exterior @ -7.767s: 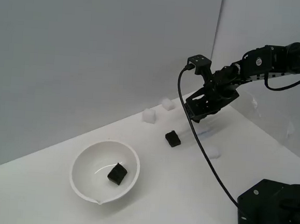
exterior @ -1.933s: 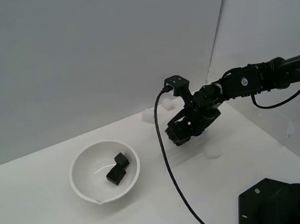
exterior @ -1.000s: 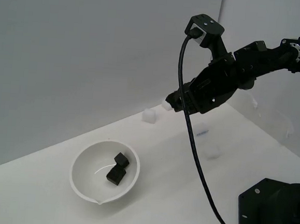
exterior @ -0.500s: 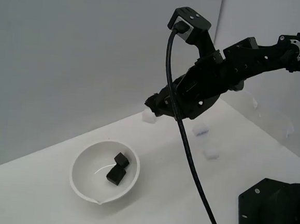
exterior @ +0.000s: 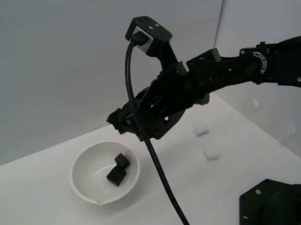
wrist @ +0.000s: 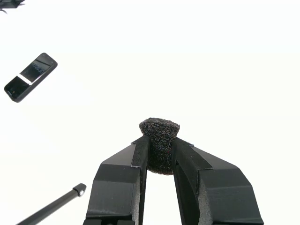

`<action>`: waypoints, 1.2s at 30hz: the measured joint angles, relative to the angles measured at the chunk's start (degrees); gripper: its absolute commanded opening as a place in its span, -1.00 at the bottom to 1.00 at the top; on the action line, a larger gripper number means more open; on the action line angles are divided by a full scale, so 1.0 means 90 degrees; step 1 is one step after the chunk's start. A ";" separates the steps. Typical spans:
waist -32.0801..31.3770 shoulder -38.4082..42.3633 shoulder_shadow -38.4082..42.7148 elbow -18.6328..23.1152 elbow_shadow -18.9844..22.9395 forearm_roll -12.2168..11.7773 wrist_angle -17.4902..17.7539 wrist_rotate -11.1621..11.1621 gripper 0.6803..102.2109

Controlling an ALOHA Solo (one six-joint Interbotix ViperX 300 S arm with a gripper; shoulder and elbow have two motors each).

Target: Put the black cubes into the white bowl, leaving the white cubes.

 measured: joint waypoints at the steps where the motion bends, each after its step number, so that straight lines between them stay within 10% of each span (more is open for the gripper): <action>1: -0.0146 -0.0117 -0.0117 -0.0029 -0.0029 -0.0020 -0.0117 0.0000 -0.96; 7: -0.0674 -0.0762 -0.0762 -0.0146 -0.0156 -0.0166 -0.0537 0.0000 -0.89; 12: -0.0811 -0.0889 -0.0889 -0.0146 -0.0166 -0.0186 -0.0625 0.0000 0.07; 23: -0.0703 -0.1104 -0.1113 -0.0156 -0.0166 -0.0186 -0.0693 0.0078 0.44; 27: -0.0547 -0.1006 -0.1016 -0.0068 -0.0068 -0.0186 -0.0703 0.0088 0.39; 33: 0.0146 -0.0381 -0.0381 0.0400 0.0400 -0.0156 -0.0703 0.0098 -0.99; 36: 0.0586 0.0137 0.0127 0.0664 0.0664 -0.0049 -0.0713 0.0098 -0.96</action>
